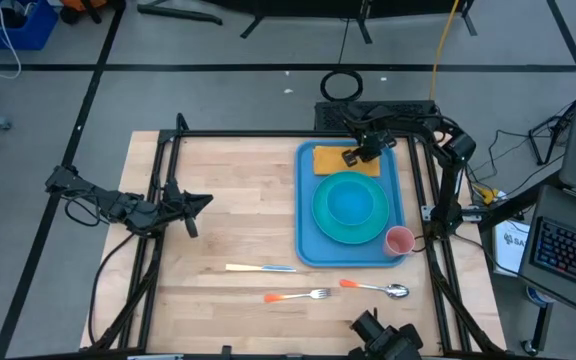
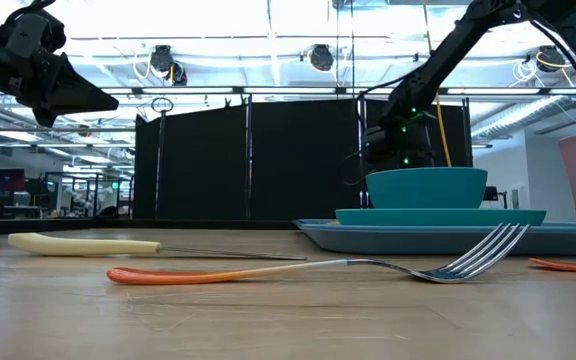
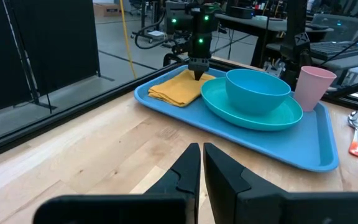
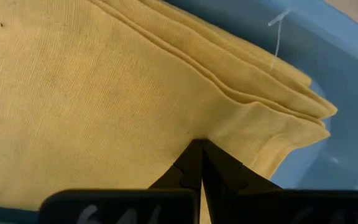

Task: Set up tray
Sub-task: Put the yellow table napkin to the left of the green plate on the blue serving tray, then put the orange fork on the yellow table napkin on the blue serving tray

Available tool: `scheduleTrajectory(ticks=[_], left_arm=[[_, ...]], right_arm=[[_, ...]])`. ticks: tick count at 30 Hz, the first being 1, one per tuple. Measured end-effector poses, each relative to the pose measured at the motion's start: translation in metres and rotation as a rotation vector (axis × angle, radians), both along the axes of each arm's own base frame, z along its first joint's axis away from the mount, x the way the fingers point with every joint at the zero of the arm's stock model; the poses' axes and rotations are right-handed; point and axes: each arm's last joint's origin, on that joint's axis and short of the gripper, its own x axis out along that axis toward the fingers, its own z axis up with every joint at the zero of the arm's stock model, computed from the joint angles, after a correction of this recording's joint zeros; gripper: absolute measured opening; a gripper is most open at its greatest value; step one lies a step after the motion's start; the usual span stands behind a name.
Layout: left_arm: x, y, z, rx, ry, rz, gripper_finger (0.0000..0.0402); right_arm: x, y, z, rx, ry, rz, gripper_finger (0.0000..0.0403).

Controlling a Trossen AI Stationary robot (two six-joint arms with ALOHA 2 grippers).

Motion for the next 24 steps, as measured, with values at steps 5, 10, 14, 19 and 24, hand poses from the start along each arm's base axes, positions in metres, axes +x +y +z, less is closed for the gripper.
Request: scheduleTrajectory(ticks=[5, 10, 14, 19, 24], left_arm=[[0.0, 0.0, 0.0, 0.0, 0.0, 0.0, 0.0024], [0.0, 0.0, 0.0, 0.0, 0.001, 0.0, 0.0024], [0.0, 0.0, 0.0, 0.0, 0.0, 0.0, 0.0024], [0.0, 0.0, 0.0, 0.0, 0.0, 0.0, 0.0024], [0.0, 0.0, 0.0, 0.0, 0.0, 0.0, 0.0024]], right_arm=[[0.0, 0.0, 0.0, -0.003, 0.003, 0.0, 0.0], [-0.001, 0.001, 0.003, -0.007, -0.003, 0.009, 0.0], [-0.001, 0.003, 0.011, -0.03, -0.022, 0.009, 0.0], [0.002, 0.007, 0.024, -0.073, -0.045, 0.024, 0.0003], [0.006, 0.013, 0.041, -0.154, -0.056, 0.052, 0.002]])
